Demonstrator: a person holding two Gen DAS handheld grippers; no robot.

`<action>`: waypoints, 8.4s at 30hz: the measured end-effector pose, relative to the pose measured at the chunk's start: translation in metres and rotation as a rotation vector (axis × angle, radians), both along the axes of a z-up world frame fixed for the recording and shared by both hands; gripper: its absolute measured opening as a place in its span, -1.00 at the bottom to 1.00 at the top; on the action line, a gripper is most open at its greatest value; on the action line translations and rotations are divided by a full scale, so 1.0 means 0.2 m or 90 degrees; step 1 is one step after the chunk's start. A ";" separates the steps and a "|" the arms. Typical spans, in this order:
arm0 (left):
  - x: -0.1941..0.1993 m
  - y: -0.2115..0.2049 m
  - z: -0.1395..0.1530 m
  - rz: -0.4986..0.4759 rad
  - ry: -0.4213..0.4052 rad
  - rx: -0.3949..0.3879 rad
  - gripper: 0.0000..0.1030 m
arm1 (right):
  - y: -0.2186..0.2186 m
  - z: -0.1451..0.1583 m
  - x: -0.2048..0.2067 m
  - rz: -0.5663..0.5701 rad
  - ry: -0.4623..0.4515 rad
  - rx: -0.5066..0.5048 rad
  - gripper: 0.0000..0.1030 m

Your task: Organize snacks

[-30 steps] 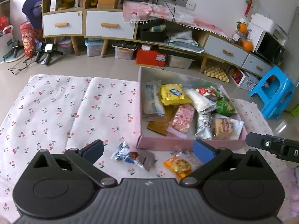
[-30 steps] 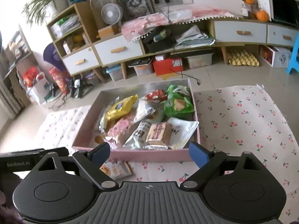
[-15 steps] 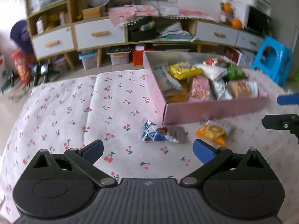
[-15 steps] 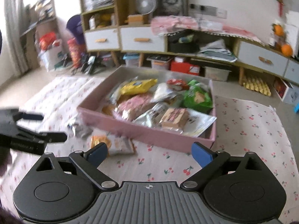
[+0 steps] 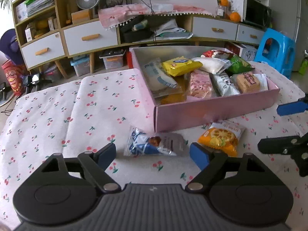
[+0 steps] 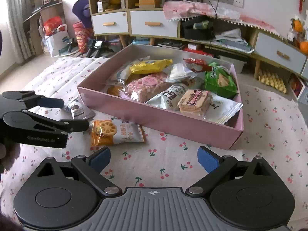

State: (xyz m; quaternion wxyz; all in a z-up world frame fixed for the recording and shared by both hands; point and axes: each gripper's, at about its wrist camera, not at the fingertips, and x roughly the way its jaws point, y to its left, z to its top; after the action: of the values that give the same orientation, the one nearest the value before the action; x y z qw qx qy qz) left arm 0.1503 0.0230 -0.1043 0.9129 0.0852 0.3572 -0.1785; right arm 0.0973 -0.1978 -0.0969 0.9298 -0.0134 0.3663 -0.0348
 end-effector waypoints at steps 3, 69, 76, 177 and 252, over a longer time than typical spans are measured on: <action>0.01 0.00 -0.01 0.009 0.006 -0.016 0.42 | 0.00 -0.01 0.01 -0.002 0.002 0.011 0.91; -0.10 0.02 0.05 -0.026 0.044 -0.012 -0.12 | 0.11 -0.05 0.11 -0.072 0.045 0.016 -0.23; -0.13 -0.01 0.07 -0.037 0.048 -0.006 -0.12 | 0.07 -0.02 0.06 -0.083 0.075 0.051 -0.24; -0.46 -0.14 0.47 0.198 0.103 0.012 0.99 | -0.32 0.47 -0.54 -0.280 -0.046 0.118 0.95; -0.67 -0.20 0.44 0.220 0.105 0.013 0.99 | 0.08 0.36 -0.64 -0.147 -0.030 0.034 1.00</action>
State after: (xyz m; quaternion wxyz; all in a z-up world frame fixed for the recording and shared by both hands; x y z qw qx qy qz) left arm 0.0155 -0.0161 -0.0165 0.8968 0.0173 0.4416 -0.0215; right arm -0.0306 -0.1812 -0.0249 0.9279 0.0545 0.3445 -0.1320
